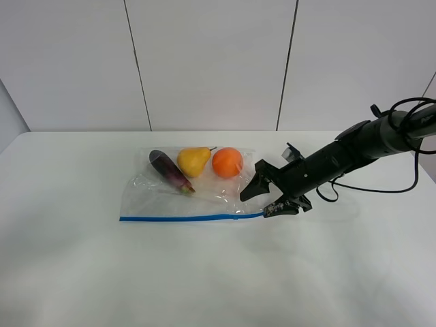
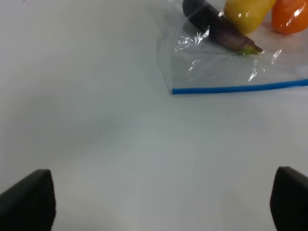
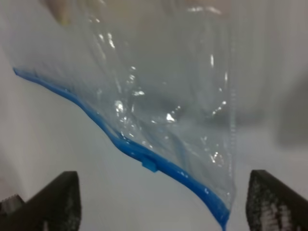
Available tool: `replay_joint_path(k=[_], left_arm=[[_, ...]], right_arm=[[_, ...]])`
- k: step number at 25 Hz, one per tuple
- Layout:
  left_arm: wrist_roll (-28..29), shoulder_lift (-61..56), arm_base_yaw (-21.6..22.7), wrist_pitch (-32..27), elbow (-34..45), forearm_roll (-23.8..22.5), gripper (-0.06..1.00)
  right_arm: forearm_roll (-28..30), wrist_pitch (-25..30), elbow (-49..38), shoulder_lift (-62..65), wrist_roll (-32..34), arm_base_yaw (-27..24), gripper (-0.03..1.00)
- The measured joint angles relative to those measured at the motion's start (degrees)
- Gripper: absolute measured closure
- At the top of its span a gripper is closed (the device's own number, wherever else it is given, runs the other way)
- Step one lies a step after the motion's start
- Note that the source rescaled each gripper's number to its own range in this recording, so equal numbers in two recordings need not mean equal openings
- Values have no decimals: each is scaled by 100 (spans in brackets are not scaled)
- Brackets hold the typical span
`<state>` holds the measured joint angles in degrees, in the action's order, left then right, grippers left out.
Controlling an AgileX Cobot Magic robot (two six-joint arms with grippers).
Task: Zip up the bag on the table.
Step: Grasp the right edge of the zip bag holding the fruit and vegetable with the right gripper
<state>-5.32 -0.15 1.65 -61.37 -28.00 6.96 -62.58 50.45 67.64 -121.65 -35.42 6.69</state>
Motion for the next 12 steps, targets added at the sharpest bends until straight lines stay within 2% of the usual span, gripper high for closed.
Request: replay_joint_path(k=[5,12], left_arm=[[0,0,0,0,0,0,-6],[0,0,0,0,0,0,-6]], right_arm=[[85,229,7,-138,21,0,23],[89,55,7,-138,21,0,33]])
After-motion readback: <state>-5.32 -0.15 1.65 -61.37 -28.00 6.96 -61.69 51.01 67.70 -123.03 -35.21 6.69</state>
